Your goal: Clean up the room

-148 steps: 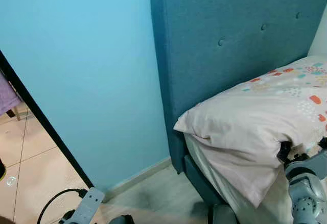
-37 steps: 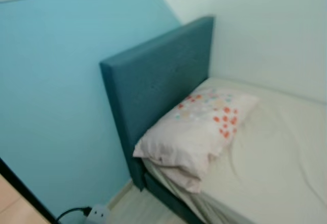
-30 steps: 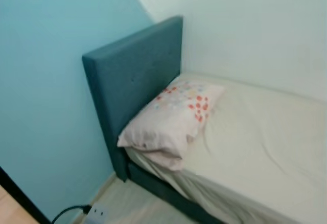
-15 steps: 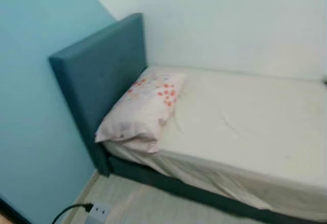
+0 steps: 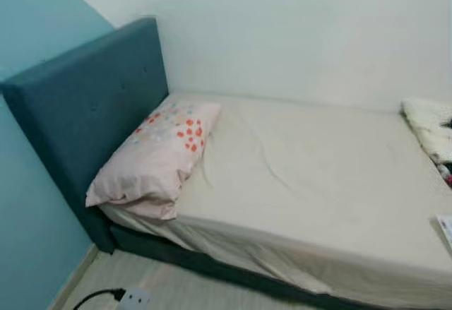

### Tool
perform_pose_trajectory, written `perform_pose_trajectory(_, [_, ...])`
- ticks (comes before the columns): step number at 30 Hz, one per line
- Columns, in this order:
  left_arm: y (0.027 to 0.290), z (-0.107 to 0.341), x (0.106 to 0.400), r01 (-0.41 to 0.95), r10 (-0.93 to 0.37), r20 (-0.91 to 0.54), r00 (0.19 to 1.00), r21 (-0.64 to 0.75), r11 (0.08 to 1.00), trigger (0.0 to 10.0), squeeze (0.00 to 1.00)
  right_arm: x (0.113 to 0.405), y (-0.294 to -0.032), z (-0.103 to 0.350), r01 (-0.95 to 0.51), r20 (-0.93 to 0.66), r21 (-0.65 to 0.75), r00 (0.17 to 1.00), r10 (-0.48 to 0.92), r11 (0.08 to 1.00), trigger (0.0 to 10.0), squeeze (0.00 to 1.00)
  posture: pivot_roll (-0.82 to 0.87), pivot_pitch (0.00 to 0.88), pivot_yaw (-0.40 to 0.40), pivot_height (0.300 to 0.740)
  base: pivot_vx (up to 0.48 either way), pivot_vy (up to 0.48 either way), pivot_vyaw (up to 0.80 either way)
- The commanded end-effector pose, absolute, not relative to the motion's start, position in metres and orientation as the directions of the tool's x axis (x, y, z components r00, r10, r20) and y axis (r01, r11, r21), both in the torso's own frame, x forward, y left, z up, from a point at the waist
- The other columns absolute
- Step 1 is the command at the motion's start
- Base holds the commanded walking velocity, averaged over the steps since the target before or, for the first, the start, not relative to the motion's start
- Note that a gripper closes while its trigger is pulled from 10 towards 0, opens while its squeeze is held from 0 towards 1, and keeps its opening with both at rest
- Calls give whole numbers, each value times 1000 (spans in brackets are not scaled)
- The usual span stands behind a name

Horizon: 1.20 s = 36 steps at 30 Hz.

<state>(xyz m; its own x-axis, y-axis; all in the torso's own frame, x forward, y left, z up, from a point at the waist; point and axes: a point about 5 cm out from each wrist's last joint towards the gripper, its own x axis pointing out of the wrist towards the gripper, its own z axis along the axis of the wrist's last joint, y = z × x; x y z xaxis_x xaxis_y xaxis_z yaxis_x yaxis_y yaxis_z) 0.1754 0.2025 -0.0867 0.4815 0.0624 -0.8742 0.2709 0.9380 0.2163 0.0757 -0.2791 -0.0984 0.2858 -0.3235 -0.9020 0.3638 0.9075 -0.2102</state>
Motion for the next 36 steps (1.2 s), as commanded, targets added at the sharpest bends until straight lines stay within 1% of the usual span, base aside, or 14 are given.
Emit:
perform_pose_trajectory(1, [203, -89, 171, 271, 61, -883, 465, 208, 940, 10000, 0, 77, -279, -98, 355, -898, -210, 298, -323, 911, 10000, 0, -88, 0, 55, 726, 0, -480, 0])
perform_pose_trajectory(4, [203, -89, 171, 275, 59, -884, 464, 207, 939, 10000, 0, 84, -280, -96, 353, -886, -197, 335, -320, 915, 10000, 0, -89, 0, 56, 726, 0, -480, 0])
perform_pose_trajectory(8, [203, -89, 171, 277, 59, -884, 464, 208, 938, 10000, 0, 86, -281, -95, 353, -882, -195, 346, -321, 915, 10000, 0, -89, 0, 56, 726, 0, -480, 0])
perform_pose_trajectory(15, [202, -89, 171, 286, 56, -885, 462, 208, 935, 10000, 0, 98, -284, -91, 370, -869, -174, 379, -319, 913, 10000, 0, -93, 0, 57, 726, 0, -480, 0])
perform_pose_trajectory(21, [202, -89, 171, 295, 53, -886, 460, 209, 933, 10000, 0, 119, -275, -89, 377, -856, -147, 416, -309, 914, 10000, 0, -98, 0, 61, 726, 0, -480, 0])
perform_pose_trajectory(36, [202, -89, 171, 298, 51, -887, 460, 208, 932, 10000, 0, 135, -271, -85, 392, -845, -132, 437, -310, 911, 10000, 0, -99, 0, 62, 726, 0, -480, 0])
